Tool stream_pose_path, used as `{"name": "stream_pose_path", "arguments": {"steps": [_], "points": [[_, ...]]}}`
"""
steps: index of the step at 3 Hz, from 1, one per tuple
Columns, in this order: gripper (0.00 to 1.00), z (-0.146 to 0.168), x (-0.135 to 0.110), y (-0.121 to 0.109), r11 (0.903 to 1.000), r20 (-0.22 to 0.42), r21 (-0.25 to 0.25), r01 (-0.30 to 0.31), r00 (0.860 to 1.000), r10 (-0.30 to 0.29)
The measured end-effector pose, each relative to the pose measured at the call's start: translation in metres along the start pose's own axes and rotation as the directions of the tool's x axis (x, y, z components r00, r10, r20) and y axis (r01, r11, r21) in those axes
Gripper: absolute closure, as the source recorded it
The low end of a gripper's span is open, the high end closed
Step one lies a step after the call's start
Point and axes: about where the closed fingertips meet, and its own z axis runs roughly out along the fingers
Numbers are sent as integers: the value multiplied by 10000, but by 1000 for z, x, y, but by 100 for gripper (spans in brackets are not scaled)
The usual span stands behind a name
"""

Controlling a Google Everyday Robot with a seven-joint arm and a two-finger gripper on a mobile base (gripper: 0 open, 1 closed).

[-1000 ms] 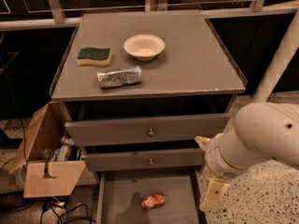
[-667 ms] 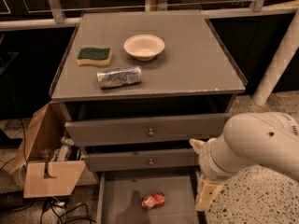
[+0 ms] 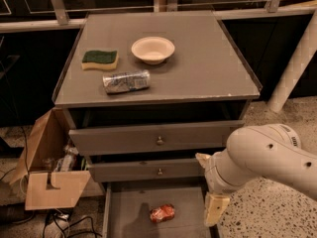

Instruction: Pick coke can from bottom drawer and place on counter

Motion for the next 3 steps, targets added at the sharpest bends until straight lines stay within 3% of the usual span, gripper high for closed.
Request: {"name": "stream_pose_path", "arguments": {"steps": [1,3], "points": [[0,31,-3,1,9998,322,60,-211,9993,209],[0,136,9,-9,9988,769,185,-447,9961,432]]}}
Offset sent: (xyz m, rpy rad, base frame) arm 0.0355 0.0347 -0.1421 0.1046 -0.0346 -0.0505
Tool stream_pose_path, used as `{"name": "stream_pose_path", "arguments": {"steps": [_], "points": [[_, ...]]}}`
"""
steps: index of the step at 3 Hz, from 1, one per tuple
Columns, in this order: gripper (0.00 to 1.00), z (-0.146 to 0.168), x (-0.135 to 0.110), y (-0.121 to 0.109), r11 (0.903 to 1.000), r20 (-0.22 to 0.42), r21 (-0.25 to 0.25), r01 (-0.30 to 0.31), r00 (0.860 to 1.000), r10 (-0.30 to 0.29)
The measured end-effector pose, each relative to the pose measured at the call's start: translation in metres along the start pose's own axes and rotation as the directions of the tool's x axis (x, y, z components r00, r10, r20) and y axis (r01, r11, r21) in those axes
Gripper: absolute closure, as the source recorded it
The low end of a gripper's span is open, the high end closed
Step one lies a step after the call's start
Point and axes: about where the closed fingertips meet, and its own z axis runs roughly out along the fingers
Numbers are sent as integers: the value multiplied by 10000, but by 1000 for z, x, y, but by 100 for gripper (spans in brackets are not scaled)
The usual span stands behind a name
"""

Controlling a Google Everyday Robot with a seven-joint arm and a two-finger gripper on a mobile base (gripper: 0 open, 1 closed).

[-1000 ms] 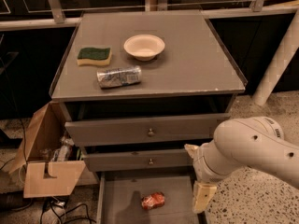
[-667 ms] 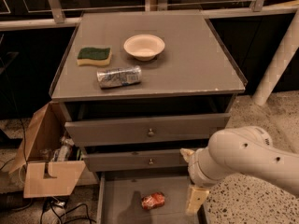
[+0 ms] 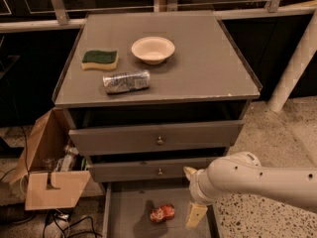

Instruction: Pick coke can from bottom drawer and place on counter

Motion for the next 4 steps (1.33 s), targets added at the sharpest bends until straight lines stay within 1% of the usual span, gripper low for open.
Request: {"name": "stream_pose_path", "arguments": {"steps": [1,2,3,4], "points": [[0,7,4,4,9999,72,-67,-105,9999,106],[0,47,32,12,9997,-78,-180,-169,9998,167],[0,98,73,9,9978,-652,-280,-597,9962,578],[0,101,76,12,9973,-684,-344,-647,9957,623]]}}
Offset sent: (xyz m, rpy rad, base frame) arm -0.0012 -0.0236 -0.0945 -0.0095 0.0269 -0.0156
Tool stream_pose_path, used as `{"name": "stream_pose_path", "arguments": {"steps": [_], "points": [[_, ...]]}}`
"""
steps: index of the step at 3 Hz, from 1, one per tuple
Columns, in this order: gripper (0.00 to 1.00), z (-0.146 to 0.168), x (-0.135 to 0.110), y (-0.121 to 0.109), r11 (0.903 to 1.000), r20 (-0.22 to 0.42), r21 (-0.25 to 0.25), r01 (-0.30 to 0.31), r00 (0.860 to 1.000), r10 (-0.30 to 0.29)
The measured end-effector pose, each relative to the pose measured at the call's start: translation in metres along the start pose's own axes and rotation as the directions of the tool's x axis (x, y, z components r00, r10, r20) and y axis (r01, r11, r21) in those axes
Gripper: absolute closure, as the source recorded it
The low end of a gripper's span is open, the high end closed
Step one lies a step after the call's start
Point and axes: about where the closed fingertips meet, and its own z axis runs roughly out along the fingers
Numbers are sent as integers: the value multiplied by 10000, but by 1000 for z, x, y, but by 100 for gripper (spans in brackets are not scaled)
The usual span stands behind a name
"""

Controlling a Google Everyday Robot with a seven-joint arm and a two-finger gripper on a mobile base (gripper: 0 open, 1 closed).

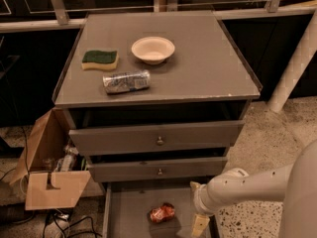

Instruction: Pick coke can from bottom drawer and place on counter

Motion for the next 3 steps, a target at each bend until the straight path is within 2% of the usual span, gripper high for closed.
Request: {"name": "stream_pose_path", "arguments": {"steps": [1,2,3], "points": [[0,11,0,2,9999,136,-105,-69,9999,70],[0,86,-8,-11,9992,506,-156,355,9981,-347],[0,87,-9,-11,9992,511,-161,369,9980,-360]]}}
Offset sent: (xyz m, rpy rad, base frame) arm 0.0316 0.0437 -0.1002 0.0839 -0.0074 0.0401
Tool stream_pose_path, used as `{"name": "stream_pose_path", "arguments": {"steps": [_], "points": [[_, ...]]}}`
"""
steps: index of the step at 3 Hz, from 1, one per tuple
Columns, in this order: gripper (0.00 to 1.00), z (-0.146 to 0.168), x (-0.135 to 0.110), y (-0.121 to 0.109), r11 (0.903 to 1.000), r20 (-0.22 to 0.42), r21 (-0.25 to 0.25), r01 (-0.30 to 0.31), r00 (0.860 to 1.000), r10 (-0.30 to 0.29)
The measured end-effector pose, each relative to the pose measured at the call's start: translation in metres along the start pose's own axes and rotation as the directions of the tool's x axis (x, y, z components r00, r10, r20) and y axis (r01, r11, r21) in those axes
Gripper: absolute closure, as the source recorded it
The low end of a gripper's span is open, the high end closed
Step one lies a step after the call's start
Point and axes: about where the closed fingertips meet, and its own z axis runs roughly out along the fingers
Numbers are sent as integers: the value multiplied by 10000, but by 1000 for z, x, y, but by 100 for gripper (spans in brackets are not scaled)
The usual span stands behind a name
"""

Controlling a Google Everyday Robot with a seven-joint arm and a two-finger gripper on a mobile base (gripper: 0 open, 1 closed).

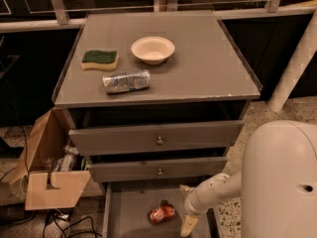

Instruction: Pick coke can from bottom drawer and place on counter

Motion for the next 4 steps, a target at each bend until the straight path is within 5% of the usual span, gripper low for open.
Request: {"name": "stream_pose_path", "arguments": {"steps": [2,4], "points": [[0,63,-7,-3,9985,733,190,517,9959,-529],[0,82,-5,-9,9984,749,218,530,9957,-545]]}}
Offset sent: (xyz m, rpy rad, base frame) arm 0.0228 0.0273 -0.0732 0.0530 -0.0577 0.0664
